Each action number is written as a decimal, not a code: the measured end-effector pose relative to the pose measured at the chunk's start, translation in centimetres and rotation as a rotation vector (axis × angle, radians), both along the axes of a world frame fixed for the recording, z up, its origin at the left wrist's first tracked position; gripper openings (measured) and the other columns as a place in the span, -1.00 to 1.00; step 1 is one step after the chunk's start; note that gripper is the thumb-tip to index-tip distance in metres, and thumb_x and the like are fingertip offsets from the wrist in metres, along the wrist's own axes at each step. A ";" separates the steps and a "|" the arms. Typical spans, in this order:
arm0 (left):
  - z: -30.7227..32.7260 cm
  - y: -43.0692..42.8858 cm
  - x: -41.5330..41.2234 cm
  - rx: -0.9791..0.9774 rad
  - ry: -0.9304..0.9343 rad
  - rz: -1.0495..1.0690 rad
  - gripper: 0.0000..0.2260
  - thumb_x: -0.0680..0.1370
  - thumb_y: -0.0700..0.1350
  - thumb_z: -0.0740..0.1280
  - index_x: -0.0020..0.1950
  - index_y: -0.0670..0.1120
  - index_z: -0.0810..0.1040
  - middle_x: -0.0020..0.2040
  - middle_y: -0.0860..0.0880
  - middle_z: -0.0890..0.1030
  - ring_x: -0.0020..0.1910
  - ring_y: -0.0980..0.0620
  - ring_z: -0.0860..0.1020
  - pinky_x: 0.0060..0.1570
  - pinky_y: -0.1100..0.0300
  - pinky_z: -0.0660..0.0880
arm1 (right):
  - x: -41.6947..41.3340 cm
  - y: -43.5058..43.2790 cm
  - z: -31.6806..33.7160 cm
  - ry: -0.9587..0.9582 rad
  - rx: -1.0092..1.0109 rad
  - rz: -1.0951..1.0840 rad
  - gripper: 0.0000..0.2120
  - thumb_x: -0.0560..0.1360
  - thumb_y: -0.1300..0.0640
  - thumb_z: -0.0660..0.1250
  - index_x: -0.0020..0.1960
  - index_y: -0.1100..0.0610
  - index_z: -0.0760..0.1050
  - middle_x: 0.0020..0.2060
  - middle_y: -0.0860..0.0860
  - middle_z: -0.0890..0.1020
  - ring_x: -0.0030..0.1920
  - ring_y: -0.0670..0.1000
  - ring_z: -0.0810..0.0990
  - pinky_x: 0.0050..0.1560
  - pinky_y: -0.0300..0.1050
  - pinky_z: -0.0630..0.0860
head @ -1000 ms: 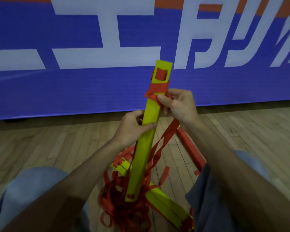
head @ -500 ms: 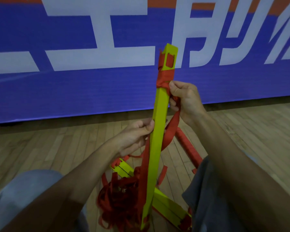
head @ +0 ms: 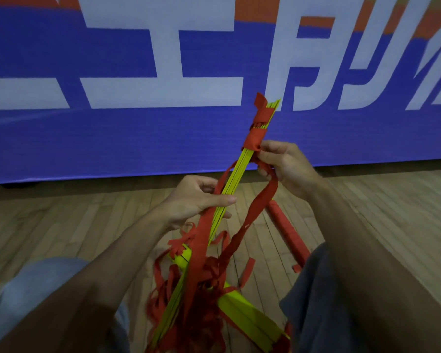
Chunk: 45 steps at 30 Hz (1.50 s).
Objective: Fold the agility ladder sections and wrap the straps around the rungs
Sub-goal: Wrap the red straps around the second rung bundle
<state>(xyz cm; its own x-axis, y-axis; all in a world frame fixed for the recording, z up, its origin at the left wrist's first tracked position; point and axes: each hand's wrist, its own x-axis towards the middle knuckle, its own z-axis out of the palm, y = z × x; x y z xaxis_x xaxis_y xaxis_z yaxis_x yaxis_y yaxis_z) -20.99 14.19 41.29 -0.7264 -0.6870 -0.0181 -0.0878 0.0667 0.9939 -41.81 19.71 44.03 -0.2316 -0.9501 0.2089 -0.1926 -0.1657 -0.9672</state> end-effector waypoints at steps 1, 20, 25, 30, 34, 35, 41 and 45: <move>0.0 -0.1 0.0 0.001 -0.009 0.027 -0.79 0.39 -0.22 0.52 -0.04 -0.25 0.63 -0.23 -0.15 0.69 -0.23 -0.14 0.70 -0.32 0.19 0.58 | 0.0 0.0 0.0 0.047 0.017 -0.014 -0.83 0.54 0.39 0.23 0.09 0.37 0.55 -0.30 0.02 0.60 -0.46 -0.08 0.42 -0.44 -0.25 0.36; -1.6 -0.8 -0.5 -0.773 -0.404 0.480 -0.68 0.34 0.22 0.50 -0.10 0.01 0.66 -0.39 0.02 0.61 -0.37 0.08 0.55 -0.34 0.13 0.46 | 3.7 -0.2 -1.1 0.128 0.165 -0.128 -0.67 0.58 -0.10 0.28 -0.19 0.12 0.54 -0.41 0.00 0.62 -0.57 -0.06 0.39 -0.50 -0.14 0.32; -1.8 -0.3 -1.0 -0.880 -0.531 0.465 -0.66 0.40 0.21 0.47 -0.06 -0.02 0.53 -0.24 0.04 0.53 -0.23 0.03 0.51 -0.27 0.16 0.34 | 4.5 -0.9 -2.0 0.193 0.067 -0.342 -0.60 0.54 -0.08 0.36 -0.31 0.21 0.52 -0.64 0.02 0.44 -0.66 0.00 0.41 -0.55 -0.12 0.32; -2.0 -0.6 -1.3 -0.681 -0.387 0.298 -0.66 0.40 0.25 0.44 -0.05 0.04 0.50 -0.16 0.10 0.56 -0.17 0.16 0.54 -0.18 0.14 0.51 | 4.2 -1.3 -1.2 0.120 -0.003 -0.371 -0.63 0.47 -0.08 0.42 -0.20 0.26 0.61 -0.43 0.10 0.61 -0.47 0.07 0.60 -0.41 -0.06 0.50; -0.9 -0.2 -0.7 -0.236 -0.086 0.053 -0.81 0.61 0.03 0.25 0.14 0.04 0.59 -0.07 0.11 0.66 -0.11 0.25 0.61 -0.07 0.23 0.47 | 2.5 -1.2 -0.6 0.032 -0.023 -0.364 -0.80 0.43 0.00 0.48 -0.23 0.13 0.68 -0.24 0.10 0.73 -0.12 0.15 0.70 0.05 0.15 0.60; -0.7 -0.4 -0.5 -0.167 -0.042 0.018 -0.76 0.63 -0.02 0.22 0.21 -0.01 0.59 0.00 0.03 0.69 -0.03 0.15 0.64 -0.02 0.17 0.51 | 2.3 -0.9 -0.2 -0.001 -0.045 -0.336 -0.85 0.45 0.06 0.47 -0.22 0.13 0.68 -0.24 0.09 0.73 -0.14 0.12 0.71 0.03 0.10 0.60; -0.7 0.0 -0.4 0.084 0.157 -0.141 -0.68 0.55 -0.18 0.25 0.29 -0.16 0.50 0.03 -0.01 0.69 -0.03 0.05 0.65 -0.10 0.22 0.56 | 2.3 0.8 1.6 -0.325 -0.182 -0.145 -0.75 0.59 0.29 0.25 -0.27 0.25 0.45 -0.65 -0.14 0.45 -0.67 -0.20 0.39 -0.59 -0.41 0.29; -0.7 1.1 -0.4 0.249 0.156 -0.366 -0.61 0.55 -0.03 0.11 0.25 -0.25 0.44 -0.06 -0.08 0.69 -0.18 0.05 0.67 -0.28 0.27 0.56 | 1.6 0.6 1.3 -0.373 -0.223 -0.114 -0.67 0.56 0.13 0.31 -0.35 0.19 0.37 -0.64 -0.07 0.31 -0.69 -0.14 0.17 -0.66 -0.26 0.06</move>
